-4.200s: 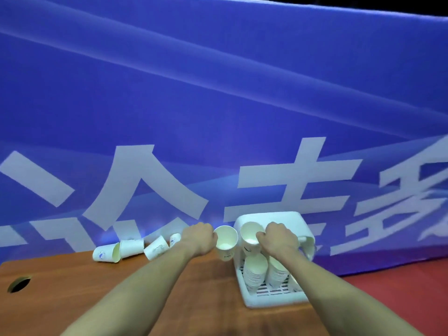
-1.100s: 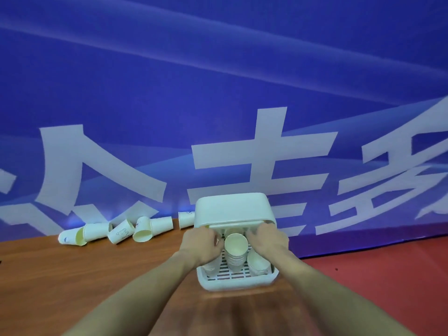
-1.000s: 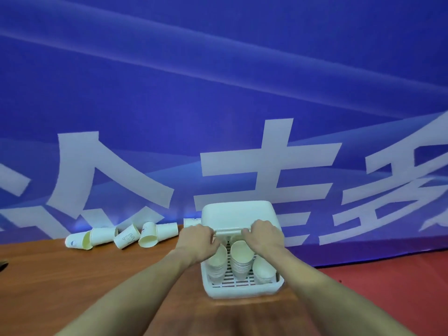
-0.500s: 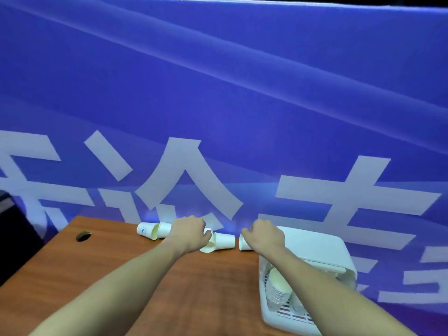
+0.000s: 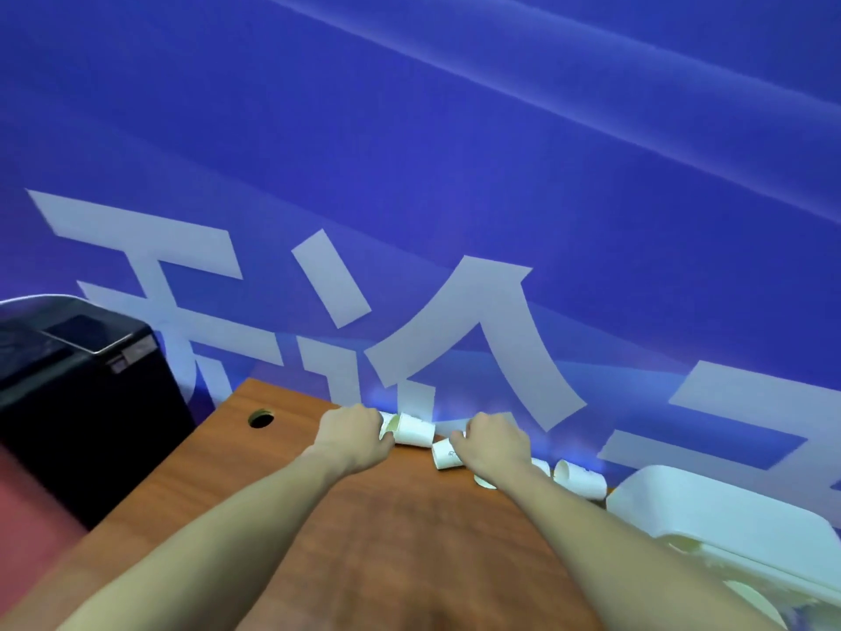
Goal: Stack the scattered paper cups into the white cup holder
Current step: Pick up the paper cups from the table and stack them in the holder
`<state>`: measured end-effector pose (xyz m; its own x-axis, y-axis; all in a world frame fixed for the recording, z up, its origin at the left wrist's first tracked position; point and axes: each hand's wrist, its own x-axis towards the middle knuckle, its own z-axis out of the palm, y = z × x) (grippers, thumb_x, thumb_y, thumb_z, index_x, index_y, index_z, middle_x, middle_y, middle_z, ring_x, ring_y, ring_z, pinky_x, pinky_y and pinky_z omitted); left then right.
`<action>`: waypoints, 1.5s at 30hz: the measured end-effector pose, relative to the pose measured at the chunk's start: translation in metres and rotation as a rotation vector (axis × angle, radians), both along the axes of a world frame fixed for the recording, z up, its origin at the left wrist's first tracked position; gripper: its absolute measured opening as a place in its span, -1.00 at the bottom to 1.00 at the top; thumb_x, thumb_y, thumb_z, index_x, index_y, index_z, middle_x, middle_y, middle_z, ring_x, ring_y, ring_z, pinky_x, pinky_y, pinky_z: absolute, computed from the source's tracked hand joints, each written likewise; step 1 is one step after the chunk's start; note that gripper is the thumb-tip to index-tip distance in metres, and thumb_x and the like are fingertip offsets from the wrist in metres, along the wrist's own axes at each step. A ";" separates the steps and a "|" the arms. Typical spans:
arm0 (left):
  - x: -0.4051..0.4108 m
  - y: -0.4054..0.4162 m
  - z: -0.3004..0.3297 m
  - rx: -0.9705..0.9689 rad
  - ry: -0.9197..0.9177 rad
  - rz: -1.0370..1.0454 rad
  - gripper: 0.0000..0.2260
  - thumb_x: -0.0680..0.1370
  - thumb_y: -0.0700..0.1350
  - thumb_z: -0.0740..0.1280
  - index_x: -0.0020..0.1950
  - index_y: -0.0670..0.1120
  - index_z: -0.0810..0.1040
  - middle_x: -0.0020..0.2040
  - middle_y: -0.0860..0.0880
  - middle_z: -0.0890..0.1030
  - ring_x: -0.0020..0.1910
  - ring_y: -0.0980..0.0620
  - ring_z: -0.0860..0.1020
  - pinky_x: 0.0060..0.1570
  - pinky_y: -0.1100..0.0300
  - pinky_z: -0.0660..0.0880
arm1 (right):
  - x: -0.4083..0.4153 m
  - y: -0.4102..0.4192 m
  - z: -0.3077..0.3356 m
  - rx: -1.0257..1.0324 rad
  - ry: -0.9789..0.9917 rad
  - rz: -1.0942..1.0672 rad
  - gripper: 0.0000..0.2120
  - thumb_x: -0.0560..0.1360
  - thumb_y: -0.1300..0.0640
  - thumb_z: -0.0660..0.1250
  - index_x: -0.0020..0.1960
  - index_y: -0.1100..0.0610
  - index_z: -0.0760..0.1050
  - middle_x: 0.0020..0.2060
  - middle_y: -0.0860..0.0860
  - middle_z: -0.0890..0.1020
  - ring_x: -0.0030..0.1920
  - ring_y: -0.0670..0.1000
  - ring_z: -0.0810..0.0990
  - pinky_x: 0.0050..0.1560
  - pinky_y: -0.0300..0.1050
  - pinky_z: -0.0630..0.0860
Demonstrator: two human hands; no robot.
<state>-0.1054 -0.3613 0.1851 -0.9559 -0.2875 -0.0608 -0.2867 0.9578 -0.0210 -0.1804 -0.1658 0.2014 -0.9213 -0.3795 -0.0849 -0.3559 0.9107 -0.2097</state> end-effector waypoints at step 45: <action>-0.168 -0.106 -0.188 0.093 -0.189 -0.062 -0.73 0.60 0.06 0.09 -0.17 -0.05 0.44 -0.04 -0.05 0.63 -0.17 -0.08 0.50 -0.21 0.15 0.30 | -0.147 -0.168 -0.193 0.186 -0.266 -0.031 -0.71 0.55 -0.10 0.13 -0.08 0.09 0.48 -0.01 0.06 0.63 0.04 0.13 0.60 -0.14 -0.11 0.36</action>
